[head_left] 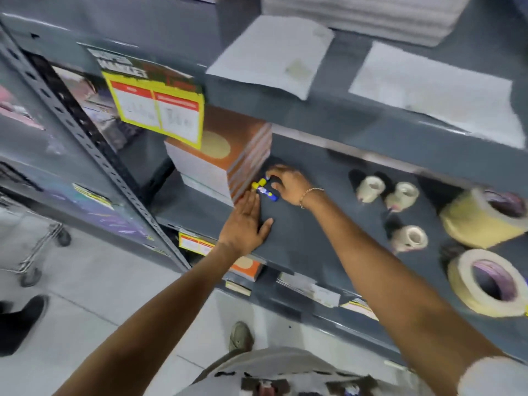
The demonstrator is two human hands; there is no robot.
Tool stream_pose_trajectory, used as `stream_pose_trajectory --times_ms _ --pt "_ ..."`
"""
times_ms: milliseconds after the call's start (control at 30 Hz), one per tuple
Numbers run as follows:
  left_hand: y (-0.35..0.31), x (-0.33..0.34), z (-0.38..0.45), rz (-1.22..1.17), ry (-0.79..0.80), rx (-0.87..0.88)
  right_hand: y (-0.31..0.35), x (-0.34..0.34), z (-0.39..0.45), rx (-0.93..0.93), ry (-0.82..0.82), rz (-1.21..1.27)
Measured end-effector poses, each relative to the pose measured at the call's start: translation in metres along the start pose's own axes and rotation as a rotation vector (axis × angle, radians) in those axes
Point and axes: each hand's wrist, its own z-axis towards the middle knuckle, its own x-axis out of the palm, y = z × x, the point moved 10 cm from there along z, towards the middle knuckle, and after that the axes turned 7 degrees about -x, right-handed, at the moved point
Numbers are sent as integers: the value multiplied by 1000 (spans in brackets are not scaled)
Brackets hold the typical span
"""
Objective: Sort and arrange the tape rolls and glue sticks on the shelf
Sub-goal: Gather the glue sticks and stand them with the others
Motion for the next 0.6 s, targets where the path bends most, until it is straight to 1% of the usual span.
stream_pose_trajectory --times_ms 100,167,233,267,333,367,433,500,600 --pt "1 6 3 13 -1 11 6 18 26 -68 52 -103" --pt "1 7 3 9 -8 15 -3 21 30 -43 48 -191" --pt "3 7 2 4 -38 7 -23 17 22 82 0 -264" --pt "3 7 2 6 -47 7 -35 13 16 163 -50 -248" --pt "3 8 3 17 -50 10 -49 8 3 296 -148 -102" --pt "3 8 4 19 -46 6 -50 9 -2 333 -167 -35" --pt "2 9 4 23 -39 8 -43 18 -5 358 -136 52" --pt "1 9 3 35 -28 17 -29 28 -3 322 -59 63" --pt "1 9 3 69 -11 18 -21 32 -1 269 13 -92"
